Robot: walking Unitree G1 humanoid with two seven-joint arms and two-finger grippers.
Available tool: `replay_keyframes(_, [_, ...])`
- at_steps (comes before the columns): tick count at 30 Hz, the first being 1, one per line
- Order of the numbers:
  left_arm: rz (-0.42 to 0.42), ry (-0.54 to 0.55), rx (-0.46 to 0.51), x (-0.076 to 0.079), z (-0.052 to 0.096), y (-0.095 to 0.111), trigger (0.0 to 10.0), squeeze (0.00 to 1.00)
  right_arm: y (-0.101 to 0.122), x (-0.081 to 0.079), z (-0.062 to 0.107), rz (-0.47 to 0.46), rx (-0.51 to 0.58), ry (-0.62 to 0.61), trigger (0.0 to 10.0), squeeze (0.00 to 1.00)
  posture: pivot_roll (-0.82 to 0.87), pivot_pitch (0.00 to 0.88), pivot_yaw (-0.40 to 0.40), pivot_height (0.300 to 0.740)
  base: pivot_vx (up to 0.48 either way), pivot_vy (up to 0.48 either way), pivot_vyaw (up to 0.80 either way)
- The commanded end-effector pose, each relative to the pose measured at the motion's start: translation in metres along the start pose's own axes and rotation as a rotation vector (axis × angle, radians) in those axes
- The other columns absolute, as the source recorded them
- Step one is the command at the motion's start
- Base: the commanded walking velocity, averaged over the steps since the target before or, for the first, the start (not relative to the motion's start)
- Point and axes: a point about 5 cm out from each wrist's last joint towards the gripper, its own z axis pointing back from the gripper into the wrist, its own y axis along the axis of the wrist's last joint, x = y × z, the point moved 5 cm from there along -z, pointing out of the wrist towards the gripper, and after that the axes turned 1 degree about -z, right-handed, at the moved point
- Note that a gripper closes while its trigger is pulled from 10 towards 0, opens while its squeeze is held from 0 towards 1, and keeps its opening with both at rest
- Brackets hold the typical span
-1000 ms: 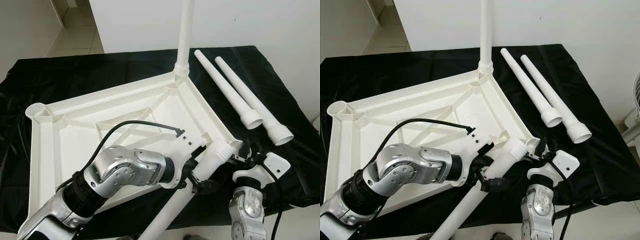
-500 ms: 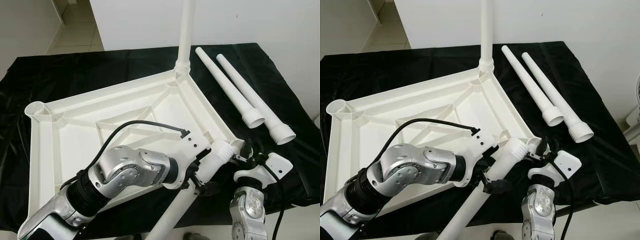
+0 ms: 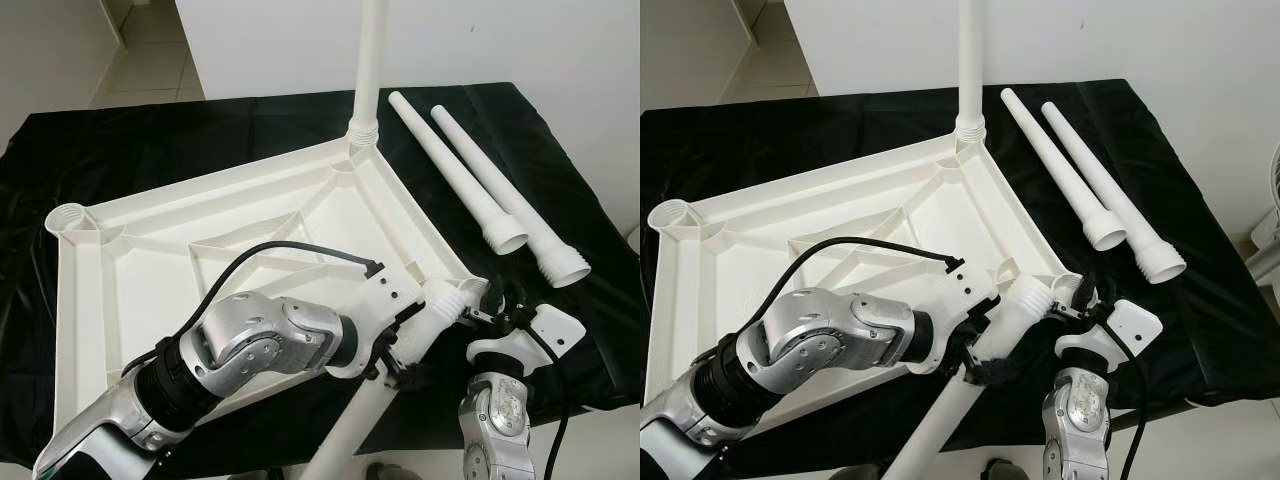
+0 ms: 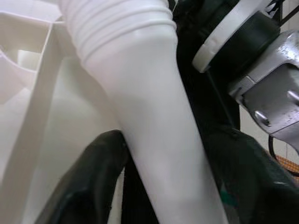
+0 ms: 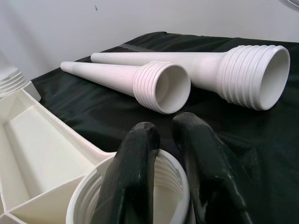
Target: Building children table
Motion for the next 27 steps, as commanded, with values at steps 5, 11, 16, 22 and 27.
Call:
replay_keyframes(5, [-0.008,-0.203,-0.060,0.028,-0.003,-0.011,0.0,0.00,-0.025,0.014,0.010,0.032,-0.117,-0.058,10.0,0.00,-0.08,0.188,0.102,0.740,0.000,0.000,0.00])
replay_keyframes(11, [-0.009,-0.206,-0.063,0.028,-0.003,-0.012,0.0,0.00,-0.026,0.013,0.011,0.030,-0.119,-0.054,10.0,0.00,-0.08,0.188,0.102,0.740,0.000,0.000,0.00])
replay_keyframes(16, [-0.018,-0.204,-0.067,0.028,-0.003,-0.012,0.0,0.00,-0.026,0.012,0.012,0.029,-0.121,-0.048,10.0,0.00,-0.08,0.183,0.100,0.740,0.000,0.000,0.00])
replay_keyframes(22, [-0.033,-0.181,-0.069,0.023,-0.001,-0.011,1.2,0.00,-0.028,0.011,0.011,0.027,-0.124,-0.043,10.0,0.00,-0.07,0.170,0.099,0.740,0.000,0.000,0.00])
replay_keyframes(27, [-0.055,-0.157,-0.096,0.015,0.004,-0.007,10.0,0.00,-0.029,0.009,0.011,0.025,-0.127,-0.037,10.0,0.00,-0.07,0.165,0.101,0.740,0.000,0.000,0.00])
